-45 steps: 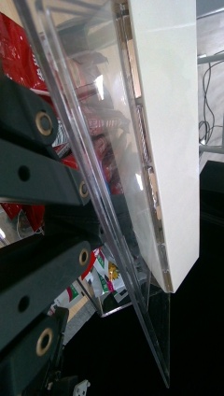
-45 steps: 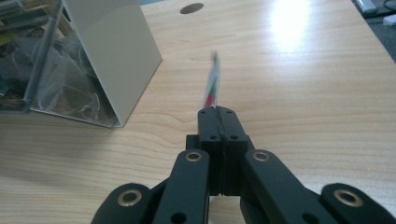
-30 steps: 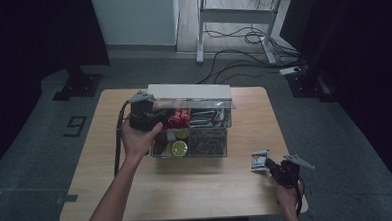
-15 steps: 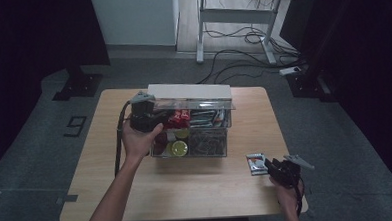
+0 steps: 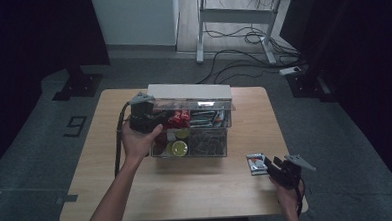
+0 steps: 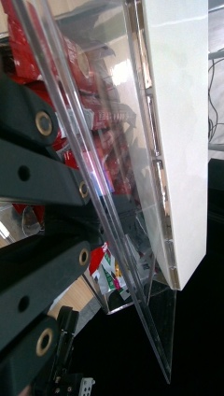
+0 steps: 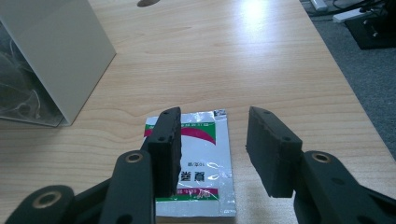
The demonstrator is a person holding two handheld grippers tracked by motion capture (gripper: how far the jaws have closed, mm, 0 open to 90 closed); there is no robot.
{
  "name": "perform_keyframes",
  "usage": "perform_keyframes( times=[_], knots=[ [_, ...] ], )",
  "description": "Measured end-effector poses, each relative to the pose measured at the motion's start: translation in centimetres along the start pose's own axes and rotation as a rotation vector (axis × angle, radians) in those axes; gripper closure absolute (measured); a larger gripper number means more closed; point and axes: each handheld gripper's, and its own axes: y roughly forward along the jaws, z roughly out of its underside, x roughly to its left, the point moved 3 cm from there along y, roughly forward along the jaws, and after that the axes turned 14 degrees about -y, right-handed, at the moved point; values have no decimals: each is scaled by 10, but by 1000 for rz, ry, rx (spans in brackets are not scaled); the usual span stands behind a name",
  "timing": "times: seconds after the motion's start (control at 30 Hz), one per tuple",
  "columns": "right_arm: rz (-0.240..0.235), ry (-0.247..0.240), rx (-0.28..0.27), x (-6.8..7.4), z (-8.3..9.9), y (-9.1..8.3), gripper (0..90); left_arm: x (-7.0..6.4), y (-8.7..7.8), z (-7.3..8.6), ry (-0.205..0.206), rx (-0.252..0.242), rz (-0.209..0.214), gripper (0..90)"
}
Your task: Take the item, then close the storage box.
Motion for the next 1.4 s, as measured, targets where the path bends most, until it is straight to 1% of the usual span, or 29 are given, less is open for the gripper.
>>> perform_keyframes(
  times=[0.2, 0.33, 0.9, 1.23, 1.4],
  knots=[
    [-3, 6, -4, -2, 0, -1, 555, -1, -4, 2, 3, -3, 8, 900],
    [-6, 5, -4, -2, 1, -2, 560, 0, -7, 4, -3, -8, 10, 900],
    [-12, 16, -1, -3, 5, -1, 574, 7, -12, 15, -18, 6, 19, 899],
    [-9, 15, 4, -4, 6, -1, 576, 8, -17, 21, -22, 7, 28, 897],
    [-7, 25, 2, -5, 7, -2, 577, 9, -21, 24, -23, 4, 30, 897]
  ],
)
